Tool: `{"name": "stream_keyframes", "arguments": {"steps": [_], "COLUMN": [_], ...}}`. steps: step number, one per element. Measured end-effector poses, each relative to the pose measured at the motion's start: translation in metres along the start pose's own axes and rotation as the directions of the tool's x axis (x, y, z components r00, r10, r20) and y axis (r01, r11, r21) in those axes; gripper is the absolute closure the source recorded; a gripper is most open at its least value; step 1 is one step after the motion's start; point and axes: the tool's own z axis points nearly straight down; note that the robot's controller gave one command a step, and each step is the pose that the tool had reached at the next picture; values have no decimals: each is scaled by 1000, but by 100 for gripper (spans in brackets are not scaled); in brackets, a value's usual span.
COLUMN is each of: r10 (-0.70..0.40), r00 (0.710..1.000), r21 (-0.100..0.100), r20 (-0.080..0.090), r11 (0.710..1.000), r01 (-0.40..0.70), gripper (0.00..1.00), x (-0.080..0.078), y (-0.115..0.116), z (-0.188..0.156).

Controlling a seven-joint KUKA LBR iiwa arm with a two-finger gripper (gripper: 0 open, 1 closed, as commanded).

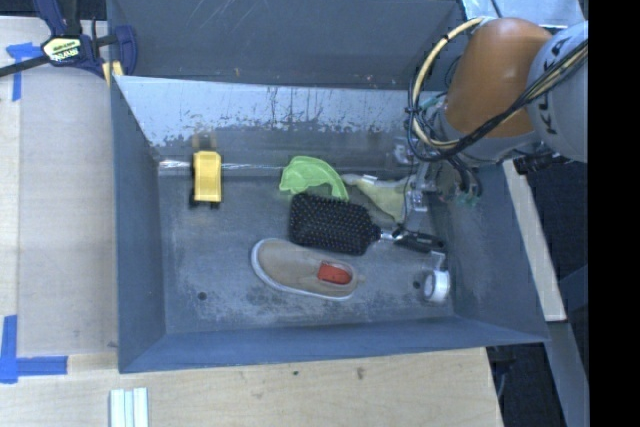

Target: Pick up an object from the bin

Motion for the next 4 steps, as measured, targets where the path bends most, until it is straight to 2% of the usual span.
{"name": "stream_keyframes", "arguments": {"steps": [1,2,3,4], "r10": [49,-80,433,475], "r00": [999,997,902,880], "r21": [0,3,1,-3], "r20": [5,2,7,10], "r11": [999,997,902,880], "r01": [-49,80,-433,-475], "gripper": [0,0,100,100], "x": [6,4,35,40], "y": [22,52,89,97], "z": [26,40,45,45]}}
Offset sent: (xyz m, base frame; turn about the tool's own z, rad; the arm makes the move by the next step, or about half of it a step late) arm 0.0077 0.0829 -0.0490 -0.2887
